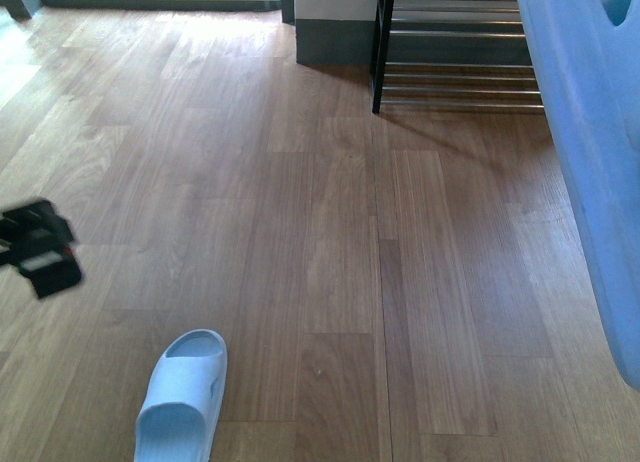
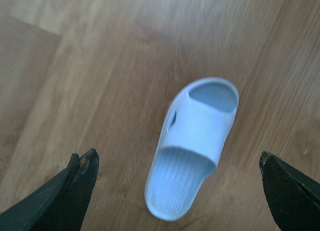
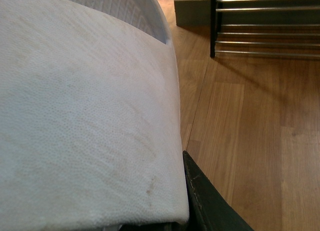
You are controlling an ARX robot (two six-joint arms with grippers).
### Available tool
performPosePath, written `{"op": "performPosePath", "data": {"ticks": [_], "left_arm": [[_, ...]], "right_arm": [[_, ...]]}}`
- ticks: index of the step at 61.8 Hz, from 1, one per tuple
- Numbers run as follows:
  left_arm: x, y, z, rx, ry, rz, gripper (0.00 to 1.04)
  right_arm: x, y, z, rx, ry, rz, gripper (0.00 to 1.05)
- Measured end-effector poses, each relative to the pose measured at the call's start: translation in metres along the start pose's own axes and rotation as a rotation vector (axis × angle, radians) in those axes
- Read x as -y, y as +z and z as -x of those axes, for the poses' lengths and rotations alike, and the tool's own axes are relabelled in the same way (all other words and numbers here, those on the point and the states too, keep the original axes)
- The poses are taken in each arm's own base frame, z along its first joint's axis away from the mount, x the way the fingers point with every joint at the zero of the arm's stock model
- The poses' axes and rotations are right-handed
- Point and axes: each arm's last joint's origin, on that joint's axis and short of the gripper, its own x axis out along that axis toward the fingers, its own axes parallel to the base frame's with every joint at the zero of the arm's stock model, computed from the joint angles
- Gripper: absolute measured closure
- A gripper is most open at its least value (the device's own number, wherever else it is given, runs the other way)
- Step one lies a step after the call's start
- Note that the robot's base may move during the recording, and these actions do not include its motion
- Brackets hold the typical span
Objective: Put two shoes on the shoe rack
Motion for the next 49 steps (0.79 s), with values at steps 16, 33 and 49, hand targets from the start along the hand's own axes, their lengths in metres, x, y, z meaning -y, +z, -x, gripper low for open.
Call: {"op": "performPosePath", "data": {"ticks": [16, 33, 49], "left_arm": [[0.022, -0.033, -0.067, -0.18, -0.004, -0.106, 0.09], [0.053, -0.066, -0.168, -0.303, -0.042, -0.173, 0.2], [0.053, -0.067, -0.17, -0.286, -0.067, -0.165, 0.54]], "right_arm": [[0.0, 0.0, 0.0, 0.0, 0.0, 0.0, 1.03], [0.0, 0.0, 0.0, 0.0, 0.0, 0.0, 1.03], [0.0, 0.0, 0.0, 0.0, 0.0, 0.0, 1.03]]}}
